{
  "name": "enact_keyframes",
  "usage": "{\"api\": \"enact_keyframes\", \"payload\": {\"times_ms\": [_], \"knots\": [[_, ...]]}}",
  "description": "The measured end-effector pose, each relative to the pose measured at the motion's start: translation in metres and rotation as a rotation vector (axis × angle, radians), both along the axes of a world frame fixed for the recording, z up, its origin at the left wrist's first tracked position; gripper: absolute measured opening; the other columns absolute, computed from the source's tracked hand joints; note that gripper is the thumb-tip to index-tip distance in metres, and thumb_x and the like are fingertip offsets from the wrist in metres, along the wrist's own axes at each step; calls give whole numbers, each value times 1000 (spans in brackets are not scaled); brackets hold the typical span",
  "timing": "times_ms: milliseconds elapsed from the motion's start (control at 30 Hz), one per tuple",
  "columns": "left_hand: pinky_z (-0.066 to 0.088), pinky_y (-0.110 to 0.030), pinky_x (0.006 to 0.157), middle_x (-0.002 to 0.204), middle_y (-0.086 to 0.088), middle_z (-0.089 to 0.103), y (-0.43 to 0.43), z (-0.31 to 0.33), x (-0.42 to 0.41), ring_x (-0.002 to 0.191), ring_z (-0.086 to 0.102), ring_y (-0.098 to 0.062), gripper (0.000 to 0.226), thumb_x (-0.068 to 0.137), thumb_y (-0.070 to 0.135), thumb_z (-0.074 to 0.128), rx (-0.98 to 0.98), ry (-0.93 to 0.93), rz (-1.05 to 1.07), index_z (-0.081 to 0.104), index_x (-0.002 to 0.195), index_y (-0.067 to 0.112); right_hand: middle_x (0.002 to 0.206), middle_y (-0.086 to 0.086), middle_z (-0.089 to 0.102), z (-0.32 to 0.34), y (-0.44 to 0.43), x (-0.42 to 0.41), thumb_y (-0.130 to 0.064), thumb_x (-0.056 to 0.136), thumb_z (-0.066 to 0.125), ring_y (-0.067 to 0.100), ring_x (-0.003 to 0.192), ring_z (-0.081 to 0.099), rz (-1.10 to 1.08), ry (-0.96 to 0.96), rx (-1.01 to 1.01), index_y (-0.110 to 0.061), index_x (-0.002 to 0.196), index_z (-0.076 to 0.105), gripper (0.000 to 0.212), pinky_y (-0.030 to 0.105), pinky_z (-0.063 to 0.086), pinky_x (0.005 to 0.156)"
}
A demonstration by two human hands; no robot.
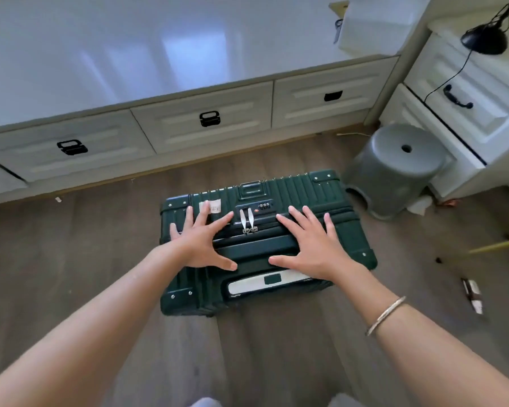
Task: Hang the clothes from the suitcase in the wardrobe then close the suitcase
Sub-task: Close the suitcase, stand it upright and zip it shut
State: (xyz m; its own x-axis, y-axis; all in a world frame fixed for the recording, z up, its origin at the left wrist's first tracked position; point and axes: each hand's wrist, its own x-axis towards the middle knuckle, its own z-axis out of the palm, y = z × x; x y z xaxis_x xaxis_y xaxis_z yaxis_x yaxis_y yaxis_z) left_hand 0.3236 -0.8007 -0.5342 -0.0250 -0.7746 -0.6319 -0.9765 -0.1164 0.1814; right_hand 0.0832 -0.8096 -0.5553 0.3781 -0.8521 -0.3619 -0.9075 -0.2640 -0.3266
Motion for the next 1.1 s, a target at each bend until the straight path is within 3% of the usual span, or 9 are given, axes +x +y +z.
{"api": "enact_keyframes", "payload": {"times_ms": [100,333,633,767,933,1100], "knots": [[-6,-62,115,156,4,-30,17,-4,-17,143,-30,-29,112,66,63,74,-8,-9,3,-6,145,55,162,-11,-5,-3,25,-17,-70,79,52,13,148,-14,-31,-24,-9,-41,151,7,90,47,-13,117],[0,-61,115,156,4,-30,46,0,-77,144,-27,-31,119,64,53,80,42,-39,-223,-6,147,52,161,-11,-8,-2,106,-69,-67,80,55,14,148,-17,-264,0,67,-39,152,4,92,47,-15,117],[11,-61,115,158,-1,-25,97,8,-210,145,-21,-36,115,69,53,76,33,-63,-616,-6,148,47,160,-12,-14,11,227,-164,-60,82,59,14,146,-22,-640,42,175,-41,151,0,93,47,-15,117],[11,-59,115,159,1,-22,125,12,-267,146,-19,-34,105,72,57,72,102,-16,-816,4,151,41,159,-12,-18,22,284,-212,-57,83,59,22,145,-26,-785,105,218,-42,151,-3,93,47,-14,118],[20,-53,115,160,5,-18,164,17,-345,148,-10,-28,100,79,48,70,96,0,-1107,4,153,36,159,1,-23,39,356,-267,-35,89,63,27,145,-25,-1087,144,272,-41,152,3,86,48,-5,119],[26,-52,113,160,3,-19,226,20,-434,148,-5,-31,101,81,48,68,59,-52,-1344,-4,152,37,160,8,6,53,422,-282,-33,91,56,27,148,0,-1395,45,184,-29,150,22,68,45,16,116]]}}
